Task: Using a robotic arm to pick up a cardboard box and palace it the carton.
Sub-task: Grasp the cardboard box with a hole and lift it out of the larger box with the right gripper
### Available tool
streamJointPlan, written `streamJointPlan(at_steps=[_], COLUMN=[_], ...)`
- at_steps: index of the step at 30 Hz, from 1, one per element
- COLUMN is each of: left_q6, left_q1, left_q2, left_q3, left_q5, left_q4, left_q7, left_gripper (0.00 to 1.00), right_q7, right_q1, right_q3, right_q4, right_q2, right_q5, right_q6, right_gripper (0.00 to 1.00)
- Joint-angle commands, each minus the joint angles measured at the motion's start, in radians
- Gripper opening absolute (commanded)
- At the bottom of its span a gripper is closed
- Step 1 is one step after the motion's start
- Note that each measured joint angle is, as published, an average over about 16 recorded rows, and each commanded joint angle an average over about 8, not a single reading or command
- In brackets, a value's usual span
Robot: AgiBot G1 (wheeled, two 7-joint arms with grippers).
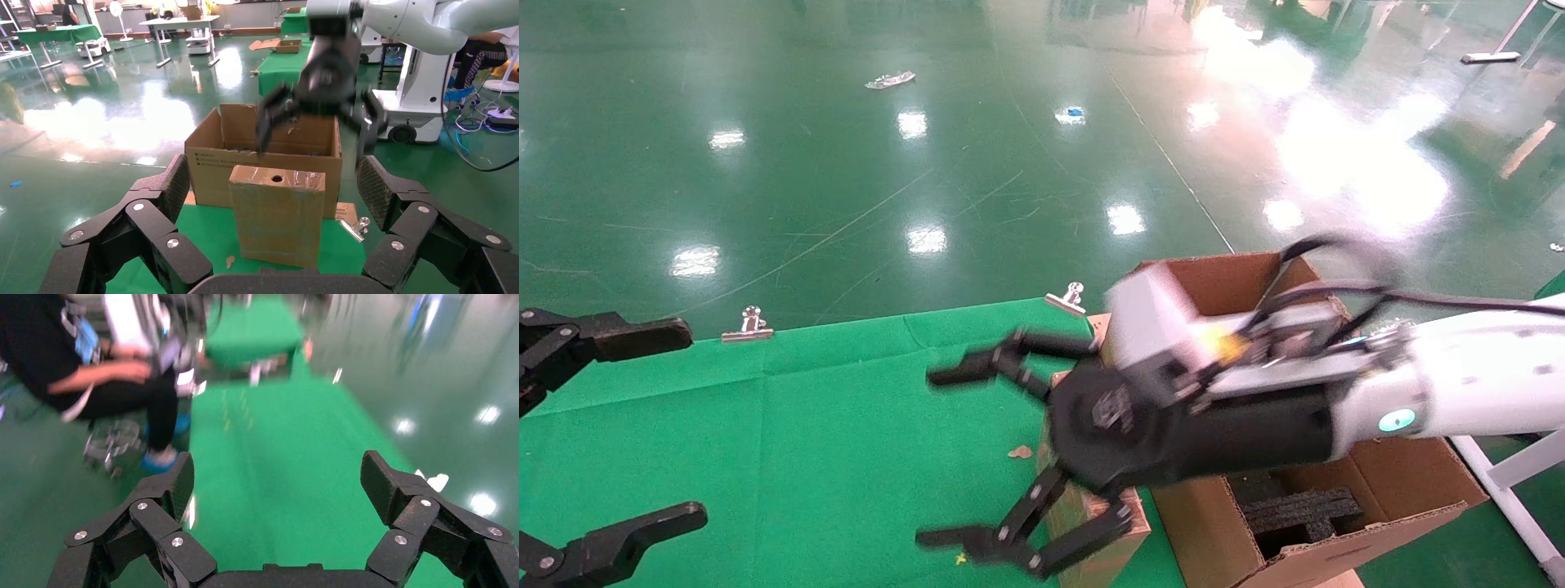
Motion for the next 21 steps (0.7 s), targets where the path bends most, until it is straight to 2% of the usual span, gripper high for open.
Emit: streamJointPlan(at_steps=[1,12,16,21], left_q6=[0.0,0.0,0.0,-0.001], left_q1=[0.0,0.0,0.0,0.0], left_q2=[0.0,0.0,0.0,-0.001], left_q3=[0.0,0.001,0.001,0.002], left_q5=[0.0,-0.001,-0.001,-0.001], left_q4=[0.0,0.0,0.0,0.0], left_q7=[0.0,0.001,0.001,0.001], left_gripper=[1.0,1.0,1.0,1.0], right_q7=[0.025,0.215,0.274,0.343], right_q1=[0.018,0.366,0.511,0.695], right_q3=[-0.03,-0.332,-0.449,-0.601], right_q4=[0.014,0.024,0.025,0.025], right_q2=[-0.009,-0.142,-0.159,-0.159], right_q5=[-0.053,-0.485,-0.566,-0.6], right_q6=[0.003,-0.078,-0.086,-0.093], right_gripper=[1.0,1.0,1.0,1.0])
